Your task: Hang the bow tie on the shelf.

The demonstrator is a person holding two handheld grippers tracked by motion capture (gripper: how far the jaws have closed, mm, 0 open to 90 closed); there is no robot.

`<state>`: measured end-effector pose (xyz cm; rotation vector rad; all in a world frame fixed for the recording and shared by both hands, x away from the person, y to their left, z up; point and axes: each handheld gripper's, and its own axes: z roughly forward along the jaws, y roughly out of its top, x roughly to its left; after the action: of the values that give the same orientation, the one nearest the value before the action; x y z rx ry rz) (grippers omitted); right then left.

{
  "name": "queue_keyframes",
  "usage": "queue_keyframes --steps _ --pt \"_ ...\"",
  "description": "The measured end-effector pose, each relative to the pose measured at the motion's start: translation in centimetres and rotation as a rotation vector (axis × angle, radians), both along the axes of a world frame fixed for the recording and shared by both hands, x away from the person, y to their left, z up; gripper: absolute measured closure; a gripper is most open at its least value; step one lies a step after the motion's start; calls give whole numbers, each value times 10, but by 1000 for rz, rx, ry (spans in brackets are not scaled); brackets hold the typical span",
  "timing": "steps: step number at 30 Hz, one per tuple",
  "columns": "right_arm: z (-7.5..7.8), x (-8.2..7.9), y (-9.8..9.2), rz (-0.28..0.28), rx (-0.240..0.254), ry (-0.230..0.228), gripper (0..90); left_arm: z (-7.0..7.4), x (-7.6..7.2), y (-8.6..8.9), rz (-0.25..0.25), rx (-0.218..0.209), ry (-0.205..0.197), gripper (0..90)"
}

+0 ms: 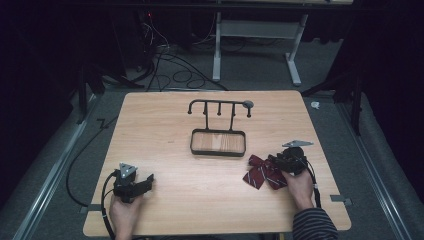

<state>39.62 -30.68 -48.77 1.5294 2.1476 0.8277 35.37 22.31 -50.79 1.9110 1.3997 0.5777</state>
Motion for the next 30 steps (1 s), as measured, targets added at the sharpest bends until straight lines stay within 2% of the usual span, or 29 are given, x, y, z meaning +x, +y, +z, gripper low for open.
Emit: queue_keyframes --steps 7,12,17,25,30 --pt "-1 0 2 26 -20 5 898 0 0 0 0 -1 0 294" --pt "-1 0 3 38 -24 4 900 0 0 1 -1 -6 2 293" --pt "7 -5 2 44 -7 -30 900 0 0 0 -1 -5 2 293" --pt "29 -14 1 57 -1 -82 900 0 0 0 -1 -2 0 292" --pt "45 -19 7 87 -11 -123 900 0 0 0 -1 -2 0 293"
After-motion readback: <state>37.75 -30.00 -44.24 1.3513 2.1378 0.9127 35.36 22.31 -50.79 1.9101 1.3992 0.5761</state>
